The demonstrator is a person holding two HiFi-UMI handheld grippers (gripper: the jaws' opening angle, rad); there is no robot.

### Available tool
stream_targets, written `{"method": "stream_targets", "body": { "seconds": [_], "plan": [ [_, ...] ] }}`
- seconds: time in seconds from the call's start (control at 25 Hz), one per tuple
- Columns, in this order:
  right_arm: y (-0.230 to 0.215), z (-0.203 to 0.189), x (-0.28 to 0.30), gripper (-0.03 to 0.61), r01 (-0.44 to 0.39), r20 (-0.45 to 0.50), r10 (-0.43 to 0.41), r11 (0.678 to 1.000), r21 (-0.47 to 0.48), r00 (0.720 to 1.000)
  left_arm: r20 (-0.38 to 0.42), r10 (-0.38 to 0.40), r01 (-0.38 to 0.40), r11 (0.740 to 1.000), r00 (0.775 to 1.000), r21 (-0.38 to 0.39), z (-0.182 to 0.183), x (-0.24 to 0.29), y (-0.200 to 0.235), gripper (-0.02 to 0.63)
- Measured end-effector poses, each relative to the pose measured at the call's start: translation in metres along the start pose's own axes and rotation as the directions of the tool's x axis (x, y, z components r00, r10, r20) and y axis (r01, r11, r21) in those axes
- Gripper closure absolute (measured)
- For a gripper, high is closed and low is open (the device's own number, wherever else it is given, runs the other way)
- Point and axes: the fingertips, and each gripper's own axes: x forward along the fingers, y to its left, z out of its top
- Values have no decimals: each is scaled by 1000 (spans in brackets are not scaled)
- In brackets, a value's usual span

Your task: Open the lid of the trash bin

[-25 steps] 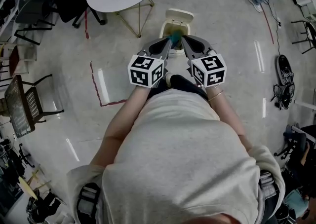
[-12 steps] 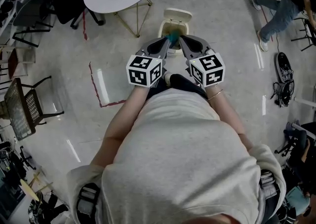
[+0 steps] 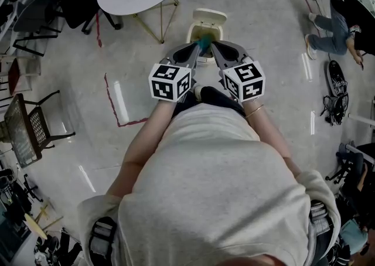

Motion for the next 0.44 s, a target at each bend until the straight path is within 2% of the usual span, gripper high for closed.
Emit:
{"method": "stream_targets", "body": {
  "seconds": [0.44],
  "plan": [
    [-7, -4, 0, 571, 10, -11, -10, 1000, 16, 1000, -12, -35, 35, 999, 999, -13, 0, 7, -6, 606]
  ]
}}
